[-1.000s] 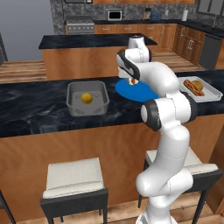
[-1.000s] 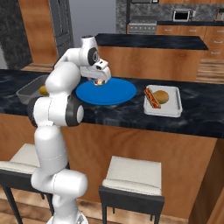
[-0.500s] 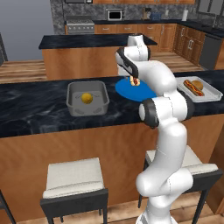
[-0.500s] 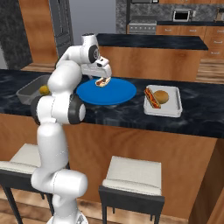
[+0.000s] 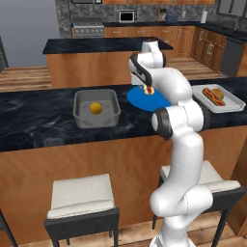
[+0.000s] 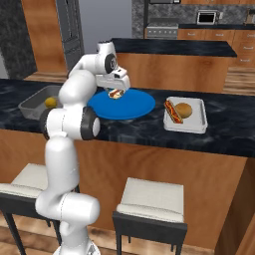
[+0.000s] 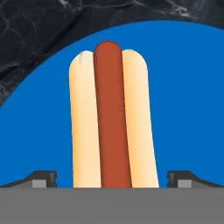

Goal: Place one cooked food and one vegetable from the large plate to each tupperware container.

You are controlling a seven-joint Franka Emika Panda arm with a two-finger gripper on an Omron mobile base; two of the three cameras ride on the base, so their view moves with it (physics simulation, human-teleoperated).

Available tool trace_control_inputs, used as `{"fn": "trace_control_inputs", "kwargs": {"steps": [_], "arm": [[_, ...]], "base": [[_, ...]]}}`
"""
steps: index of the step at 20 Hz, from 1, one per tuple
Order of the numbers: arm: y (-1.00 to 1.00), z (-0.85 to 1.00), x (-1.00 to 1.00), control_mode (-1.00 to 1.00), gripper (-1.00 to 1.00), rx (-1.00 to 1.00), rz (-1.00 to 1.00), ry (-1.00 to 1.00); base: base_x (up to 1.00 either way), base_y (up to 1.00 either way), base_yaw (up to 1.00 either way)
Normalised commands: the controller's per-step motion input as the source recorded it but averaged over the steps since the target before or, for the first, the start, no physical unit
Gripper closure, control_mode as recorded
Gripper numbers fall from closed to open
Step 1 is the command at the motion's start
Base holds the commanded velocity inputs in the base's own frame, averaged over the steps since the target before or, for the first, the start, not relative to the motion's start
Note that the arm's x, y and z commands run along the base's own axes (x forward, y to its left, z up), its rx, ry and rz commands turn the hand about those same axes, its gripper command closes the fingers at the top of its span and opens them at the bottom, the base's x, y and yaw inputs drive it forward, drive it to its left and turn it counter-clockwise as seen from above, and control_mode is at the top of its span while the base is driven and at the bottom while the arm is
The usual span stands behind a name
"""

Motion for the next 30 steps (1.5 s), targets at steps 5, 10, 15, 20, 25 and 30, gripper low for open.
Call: {"fn": "trace_control_inputs", "kwargs": {"steps": [5,10,15,20,25,30], "arm": [[0.00,-0.43,0.06,-1.00,-1.00,0.00,0.00,0.00],[0.00,-0.14,0.00,-1.00,-1.00,0.00,0.00,0.00],[0.00,-0.02,0.00,-1.00,1.00,0.00,0.00,0.00],[0.04,0.02,-0.08,-1.00,1.00,0.00,0.00,0.00],[0.35,0.77,-0.81,-1.00,1.00,-0.11,0.00,-0.03],[0.80,0.83,-0.99,-1.00,1.00,-0.07,0.01,-0.11]], "base": [[0.00,0.00,0.00],[0.00,0.00,0.00],[0.00,0.00,0.00],[0.00,0.00,0.00],[0.00,0.00,0.00],[0.00,0.00,0.00]]}}
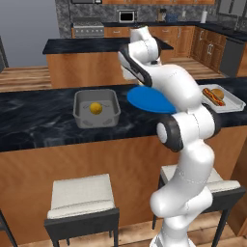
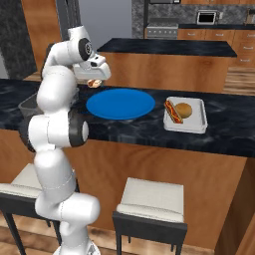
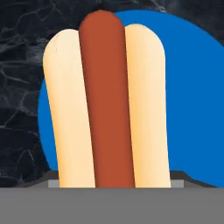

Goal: Place one cooked food and one vegetable from the large plate to each tupperware container.

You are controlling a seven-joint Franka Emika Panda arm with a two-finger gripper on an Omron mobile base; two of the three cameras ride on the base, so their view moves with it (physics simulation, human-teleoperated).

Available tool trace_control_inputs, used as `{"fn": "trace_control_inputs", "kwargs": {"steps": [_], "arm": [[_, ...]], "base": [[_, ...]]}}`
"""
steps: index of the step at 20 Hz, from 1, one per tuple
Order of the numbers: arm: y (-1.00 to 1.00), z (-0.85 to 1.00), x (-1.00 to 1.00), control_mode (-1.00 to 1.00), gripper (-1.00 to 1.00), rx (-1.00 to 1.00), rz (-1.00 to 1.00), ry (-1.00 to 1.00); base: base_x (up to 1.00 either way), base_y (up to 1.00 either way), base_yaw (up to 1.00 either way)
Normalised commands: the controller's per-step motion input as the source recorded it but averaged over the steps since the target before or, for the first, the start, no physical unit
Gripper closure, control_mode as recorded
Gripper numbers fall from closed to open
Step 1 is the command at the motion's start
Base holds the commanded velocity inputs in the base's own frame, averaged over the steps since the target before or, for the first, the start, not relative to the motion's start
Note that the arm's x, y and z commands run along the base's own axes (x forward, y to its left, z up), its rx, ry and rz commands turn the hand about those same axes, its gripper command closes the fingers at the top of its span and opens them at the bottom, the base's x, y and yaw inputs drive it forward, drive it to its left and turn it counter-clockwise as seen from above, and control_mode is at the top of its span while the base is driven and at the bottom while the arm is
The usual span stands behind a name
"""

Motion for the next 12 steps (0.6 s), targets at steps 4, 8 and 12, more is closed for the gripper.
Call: {"fn": "trace_control_inputs", "kwargs": {"steps": [4,8,12], "arm": [[0.89,0.42,-0.85,-1.00,1.00,0.00,0.07,-0.05],[0.69,0.15,-1.00,-1.00,1.00,0.00,0.14,-0.07],[0.08,-0.33,-0.56,-1.00,1.00,0.06,0.16,-0.02]], "base": [[0.00,0.00,0.00],[0.00,0.00,0.00],[0.00,0.00,0.00]]}}
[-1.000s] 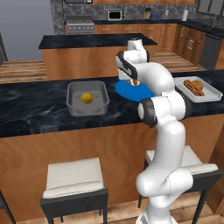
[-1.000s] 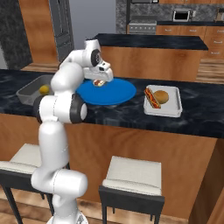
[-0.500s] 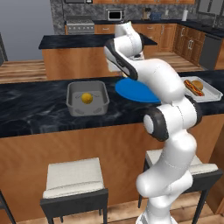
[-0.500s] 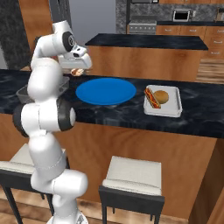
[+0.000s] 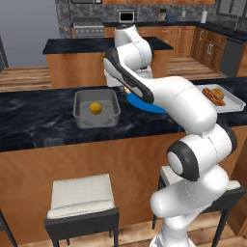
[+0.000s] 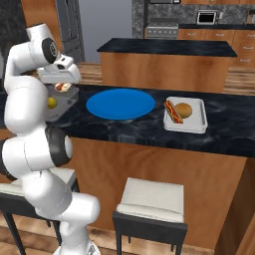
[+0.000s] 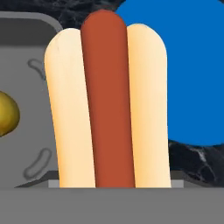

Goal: Place one cooked food and one vegetable from the large plate to each tupperware container.

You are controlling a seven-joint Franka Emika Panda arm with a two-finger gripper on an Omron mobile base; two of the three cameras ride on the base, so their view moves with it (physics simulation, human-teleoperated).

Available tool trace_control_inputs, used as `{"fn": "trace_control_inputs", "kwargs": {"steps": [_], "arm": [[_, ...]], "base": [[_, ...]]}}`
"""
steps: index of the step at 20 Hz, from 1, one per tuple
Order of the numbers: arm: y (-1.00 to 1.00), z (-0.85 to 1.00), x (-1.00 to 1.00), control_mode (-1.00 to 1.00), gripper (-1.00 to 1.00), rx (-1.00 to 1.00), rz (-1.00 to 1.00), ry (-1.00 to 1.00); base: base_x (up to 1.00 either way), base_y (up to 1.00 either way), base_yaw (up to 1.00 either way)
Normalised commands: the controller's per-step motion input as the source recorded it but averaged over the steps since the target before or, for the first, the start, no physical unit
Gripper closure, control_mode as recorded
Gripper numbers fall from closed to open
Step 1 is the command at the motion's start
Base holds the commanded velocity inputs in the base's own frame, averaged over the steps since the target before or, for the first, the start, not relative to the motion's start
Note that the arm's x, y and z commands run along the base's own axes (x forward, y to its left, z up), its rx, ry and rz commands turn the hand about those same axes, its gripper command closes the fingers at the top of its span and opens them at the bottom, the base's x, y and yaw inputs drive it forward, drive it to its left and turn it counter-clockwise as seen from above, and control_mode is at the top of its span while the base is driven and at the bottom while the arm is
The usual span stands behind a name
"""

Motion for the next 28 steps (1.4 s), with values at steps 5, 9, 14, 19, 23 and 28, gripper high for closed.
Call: {"fn": "trace_control_inputs", "kwargs": {"steps": [5,9,14,19,23,28], "arm": [[0.06,-0.14,0.06,-1.00,1.00,0.14,0.19,-0.04],[0.44,0.00,0.26,-1.00,1.00,0.09,0.16,0.00],[0.62,0.08,0.30,-1.00,1.00,0.00,0.05,0.06],[0.43,0.08,0.13,-1.00,1.00,-0.15,-0.13,0.15],[-0.02,-0.25,0.00,-1.00,1.00,0.00,-0.19,0.01],[0.01,-0.17,0.09,-1.00,1.00,0.00,-0.13,0.00]], "base": [[0.00,0.00,0.00],[0.00,0.00,0.00],[0.00,0.00,0.00],[0.00,0.00,0.00],[0.00,0.00,0.00],[0.00,0.00,0.00]]}}
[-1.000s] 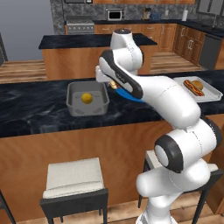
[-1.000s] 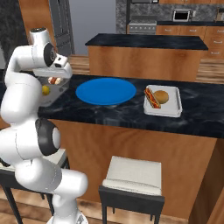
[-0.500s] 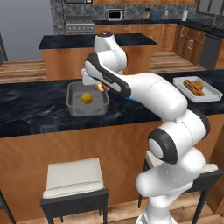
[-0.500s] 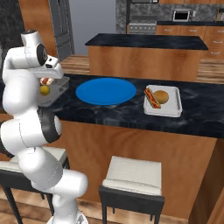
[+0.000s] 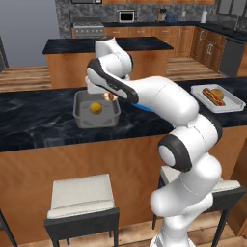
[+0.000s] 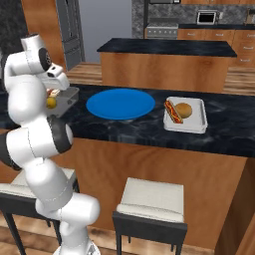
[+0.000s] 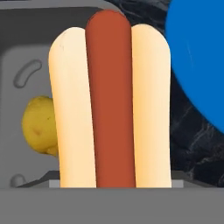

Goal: Place one cooked food and one vegetable from the large plate to each tupperware container.

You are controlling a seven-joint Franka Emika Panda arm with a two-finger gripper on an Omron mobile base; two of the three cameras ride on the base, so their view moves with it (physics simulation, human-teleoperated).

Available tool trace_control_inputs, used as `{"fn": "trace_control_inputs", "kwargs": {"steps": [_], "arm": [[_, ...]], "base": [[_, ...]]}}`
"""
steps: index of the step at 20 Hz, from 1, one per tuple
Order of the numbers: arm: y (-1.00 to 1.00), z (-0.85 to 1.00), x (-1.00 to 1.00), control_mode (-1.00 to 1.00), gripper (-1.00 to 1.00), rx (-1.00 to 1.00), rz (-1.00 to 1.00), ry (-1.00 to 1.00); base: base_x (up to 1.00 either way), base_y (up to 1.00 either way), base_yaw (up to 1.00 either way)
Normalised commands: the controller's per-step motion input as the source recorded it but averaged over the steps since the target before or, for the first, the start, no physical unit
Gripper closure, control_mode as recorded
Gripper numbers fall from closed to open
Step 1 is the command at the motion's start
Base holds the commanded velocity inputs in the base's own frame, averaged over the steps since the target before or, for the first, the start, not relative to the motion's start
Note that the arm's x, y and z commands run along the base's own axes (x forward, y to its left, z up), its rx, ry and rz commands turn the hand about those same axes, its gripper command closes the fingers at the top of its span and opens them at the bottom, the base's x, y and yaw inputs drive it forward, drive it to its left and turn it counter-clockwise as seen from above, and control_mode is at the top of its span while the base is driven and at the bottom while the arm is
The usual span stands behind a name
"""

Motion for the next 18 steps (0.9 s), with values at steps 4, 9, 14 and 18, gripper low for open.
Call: {"fn": "trace_control_inputs", "kwargs": {"steps": [4,9,14,18], "arm": [[0.08,-0.21,0.00,-1.00,1.00,0.00,-0.12,0.00],[0.11,-0.17,0.08,-1.00,1.00,0.00,-0.06,0.02],[0.02,-0.21,0.24,-1.00,1.00,0.00,0.00,0.05],[0.00,-0.40,0.21,-1.00,1.00,-0.04,0.00,0.01]], "base": [[0.00,0.00,0.00],[0.00,0.00,0.00],[0.00,0.00,0.00],[0.00,0.00,0.00]]}}
